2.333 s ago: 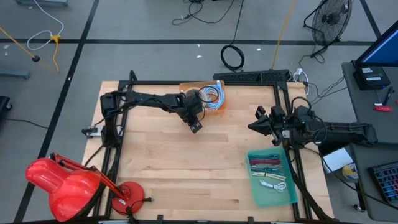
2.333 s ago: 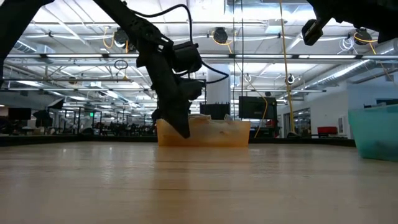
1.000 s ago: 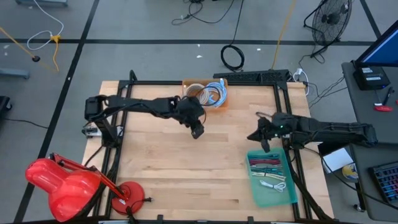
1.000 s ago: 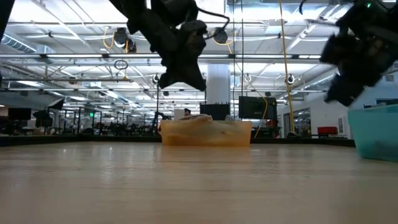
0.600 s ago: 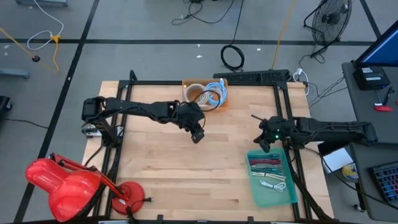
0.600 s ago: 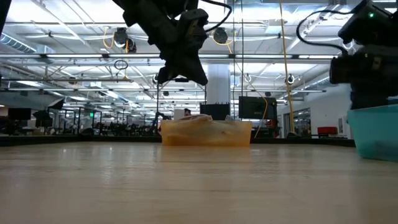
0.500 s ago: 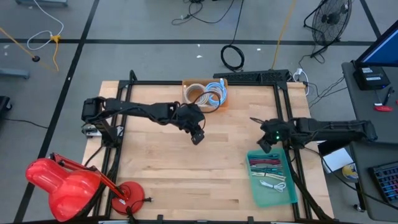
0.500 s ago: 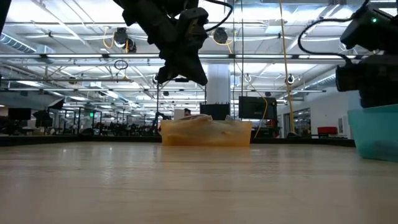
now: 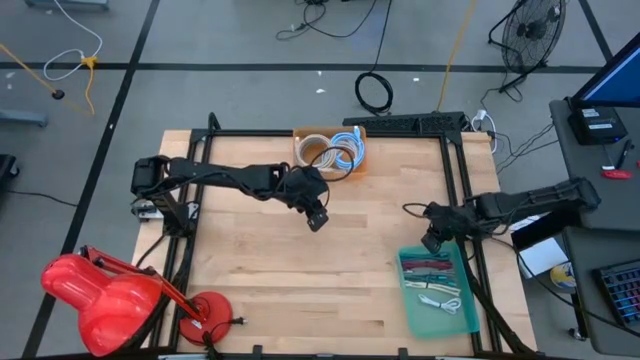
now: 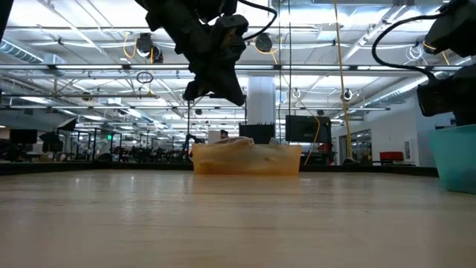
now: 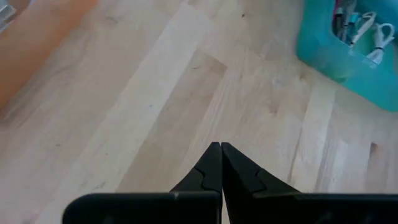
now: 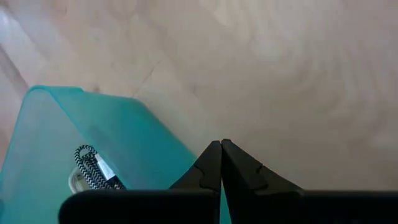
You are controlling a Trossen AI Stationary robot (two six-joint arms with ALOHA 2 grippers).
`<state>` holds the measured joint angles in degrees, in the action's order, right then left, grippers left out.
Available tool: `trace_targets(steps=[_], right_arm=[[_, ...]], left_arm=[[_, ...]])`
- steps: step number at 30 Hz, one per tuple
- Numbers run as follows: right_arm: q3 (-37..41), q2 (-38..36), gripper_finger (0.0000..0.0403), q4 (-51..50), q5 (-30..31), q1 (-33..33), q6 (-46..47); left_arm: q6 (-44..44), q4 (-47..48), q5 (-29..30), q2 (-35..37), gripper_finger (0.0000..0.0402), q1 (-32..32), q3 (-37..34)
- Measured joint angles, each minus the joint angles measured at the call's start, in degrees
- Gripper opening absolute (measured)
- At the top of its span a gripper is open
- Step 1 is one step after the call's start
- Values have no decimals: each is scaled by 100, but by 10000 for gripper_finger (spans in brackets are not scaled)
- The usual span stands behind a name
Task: Pick & Place USB Port
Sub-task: Adjust the bins
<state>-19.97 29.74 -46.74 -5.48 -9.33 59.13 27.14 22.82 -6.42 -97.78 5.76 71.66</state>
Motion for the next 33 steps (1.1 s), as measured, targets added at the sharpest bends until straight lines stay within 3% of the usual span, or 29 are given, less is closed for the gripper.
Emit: trace_targets(steps=[13, 33], right_arm=[[-2, 2, 0, 320, 709, -1489, 1062], [-7, 668, 0, 683, 1648, -3051, 2702]], left_arm=[[-2, 115, 97, 0, 0, -107, 0], [-9, 272, 200, 0, 0, -142, 0]])
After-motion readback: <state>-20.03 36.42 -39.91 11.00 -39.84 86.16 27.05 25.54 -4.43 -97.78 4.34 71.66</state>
